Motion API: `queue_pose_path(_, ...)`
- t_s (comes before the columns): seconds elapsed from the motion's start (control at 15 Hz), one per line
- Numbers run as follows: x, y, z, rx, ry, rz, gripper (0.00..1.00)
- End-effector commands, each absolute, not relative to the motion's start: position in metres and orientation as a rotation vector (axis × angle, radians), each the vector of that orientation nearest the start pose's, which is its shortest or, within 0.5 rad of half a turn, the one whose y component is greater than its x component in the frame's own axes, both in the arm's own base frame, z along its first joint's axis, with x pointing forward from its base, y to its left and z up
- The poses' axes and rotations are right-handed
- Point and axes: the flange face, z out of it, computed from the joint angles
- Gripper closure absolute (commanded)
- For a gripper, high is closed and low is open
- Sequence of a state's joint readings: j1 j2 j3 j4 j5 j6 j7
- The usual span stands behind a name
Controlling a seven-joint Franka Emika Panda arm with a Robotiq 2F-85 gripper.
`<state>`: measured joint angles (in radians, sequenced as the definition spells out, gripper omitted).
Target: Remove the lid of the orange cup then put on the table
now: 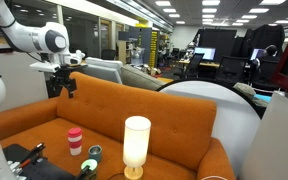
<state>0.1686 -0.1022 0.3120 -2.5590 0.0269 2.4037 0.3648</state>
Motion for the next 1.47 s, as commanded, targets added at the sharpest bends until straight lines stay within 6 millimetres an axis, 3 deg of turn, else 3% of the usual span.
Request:
queue_pose_path(0.0, 0.396, 0.210, 0.288, -3.164, -0.173, 0.070, 0.00)
queue_pose_path(0.13, 0.407, 0.220, 0.275, -3.147, -0.193, 0.077, 0.00)
queue_pose_path(0.47, 0.411, 0.222, 0.276, -3.144, -0.191, 0.072, 0.00)
queue_pose_path(0.67, 0.421, 0.224, 0.271, -3.153, -0.172, -0.106, 0.00)
queue_pose_path(1.0, 0.440, 0.239, 0.216, -3.200, -0.202, -0.188, 0.00)
queue_pose_path(1.4, 0.475, 0.277, 0.151, -3.139, -0.210, -0.134, 0.00)
